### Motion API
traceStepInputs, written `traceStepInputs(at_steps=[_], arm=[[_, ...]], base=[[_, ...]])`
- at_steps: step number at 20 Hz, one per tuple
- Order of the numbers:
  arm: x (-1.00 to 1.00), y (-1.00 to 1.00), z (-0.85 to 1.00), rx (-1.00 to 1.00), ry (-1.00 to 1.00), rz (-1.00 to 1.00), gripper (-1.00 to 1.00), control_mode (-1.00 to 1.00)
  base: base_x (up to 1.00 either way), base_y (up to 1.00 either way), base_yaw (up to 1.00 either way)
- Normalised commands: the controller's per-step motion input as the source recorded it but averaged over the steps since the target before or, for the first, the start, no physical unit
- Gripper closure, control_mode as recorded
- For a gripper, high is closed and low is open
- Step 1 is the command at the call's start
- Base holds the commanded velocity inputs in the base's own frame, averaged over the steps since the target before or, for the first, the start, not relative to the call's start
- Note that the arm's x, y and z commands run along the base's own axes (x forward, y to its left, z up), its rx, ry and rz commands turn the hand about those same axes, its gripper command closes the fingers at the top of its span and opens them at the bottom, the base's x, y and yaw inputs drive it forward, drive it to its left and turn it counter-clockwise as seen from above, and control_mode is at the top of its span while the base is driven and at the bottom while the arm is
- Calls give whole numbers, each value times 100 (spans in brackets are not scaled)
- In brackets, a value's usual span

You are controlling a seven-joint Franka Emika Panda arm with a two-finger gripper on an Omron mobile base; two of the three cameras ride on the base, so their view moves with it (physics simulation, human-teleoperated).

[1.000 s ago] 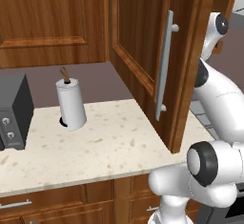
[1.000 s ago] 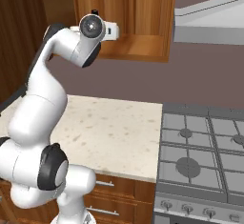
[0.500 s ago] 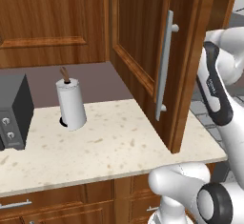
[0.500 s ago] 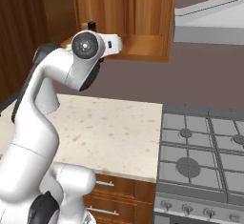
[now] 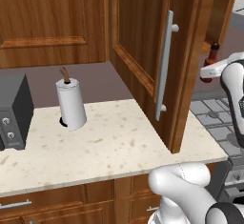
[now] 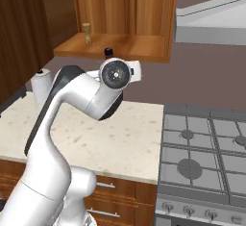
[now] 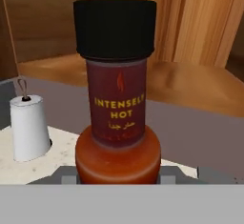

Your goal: Take 2 condiments from the cabinet and move them on the counter near the stove.Make sure the condiments are lined up with each other, next to each other.

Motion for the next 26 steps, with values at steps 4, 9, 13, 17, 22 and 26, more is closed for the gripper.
traceStepInputs(at_steps=[4, 9, 13, 17, 22, 26], arm=[[-4, -59, -100, 0, 10, 13, 100, -100], [0, -58, -100, 0, 9, 18, 100, -100], [6, -39, -80, 0, 3, 20, 100, -100], [18, -5, -45, 0, 4, 16, 100, -100], [25, 0, -47, 0, 8, 13, 100, -100], [23, -3, -49, 0, 5, 10, 100, -100]], base=[[0, 0, 0], [0, 0, 0], [0, 0, 0], [0, 0, 0], [0, 0, 0], [0, 0, 0]])
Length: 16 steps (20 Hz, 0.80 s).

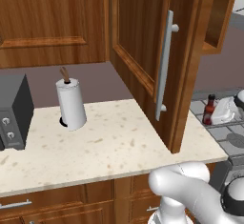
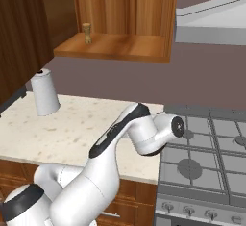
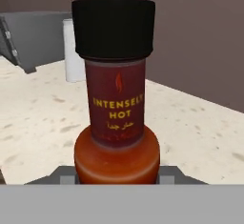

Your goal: Take 2 condiments from the cabinet and move them on the counter near the stove.Make sure the condiments are lined up with each other, next to each other.

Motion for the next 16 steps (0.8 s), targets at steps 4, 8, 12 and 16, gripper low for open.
traceStepInputs(at_steps=[4, 8, 12, 16], arm=[[4, -23, -37, 0, 0, 5, 100, -100], [0, -26, -42, 0, 0, 0, 100, -100], [6, -6, -36, 0, 0, 0, 100, -100], [10, -1, -40, 0, 0, 0, 100, -100]], base=[[0, 0, 0], [0, 0, 0], [0, 0, 0], [0, 0, 0]])
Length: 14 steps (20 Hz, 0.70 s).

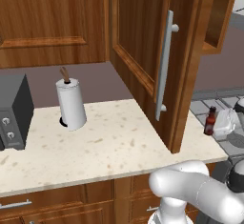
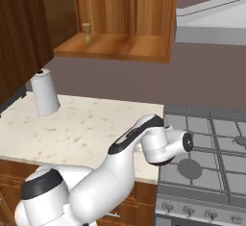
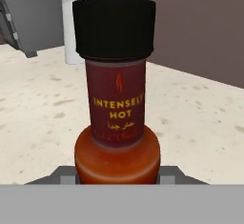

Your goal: Take 2 condiments from the cabinet and move them on the counter near the stove.Make sure the condiments are lined up with each other, next to each other.

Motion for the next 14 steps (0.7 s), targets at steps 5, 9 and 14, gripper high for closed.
traceStepInputs(at_steps=[5, 9, 14], arm=[[6, -3, -31, 0, 0, 0, 100, -100], [14, -4, -20, 0, 0, 0, 100, -100], [18, -3, -8, 0, 0, 0, 100, -100]], base=[[0, 0, 0], [0, 0, 0], [0, 0, 0]])
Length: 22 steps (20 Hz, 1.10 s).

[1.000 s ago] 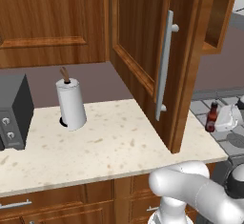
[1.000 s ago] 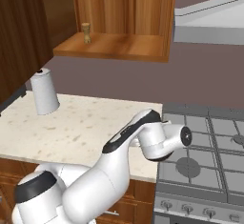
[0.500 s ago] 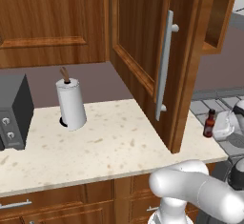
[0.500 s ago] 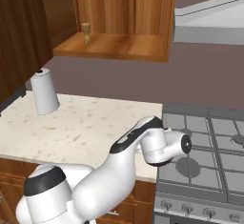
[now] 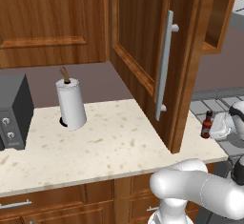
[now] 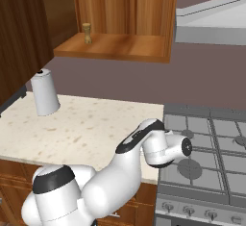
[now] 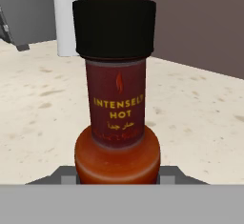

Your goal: Take 2 condiments from the cabinet and move them on the counter near the stove.Make sure the condiments are lined up with each other, next to each other.

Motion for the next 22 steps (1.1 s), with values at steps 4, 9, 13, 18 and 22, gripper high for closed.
traceStepInputs(at_steps=[4, 9, 13, 18, 22], arm=[[22, -4, -6, 0, 0, 0, 100, -100], [19, -2, -21, 0, 0, 0, 100, -100], [18, -6, -28, 0, 0, 1, 100, -100], [11, -10, -19, 0, 0, 2, 100, -100], [4, -10, -19, 0, 0, 2, 100, -100]], base=[[0, 0, 0], [0, 0, 0], [0, 0, 0], [0, 0, 0], [0, 0, 0]])
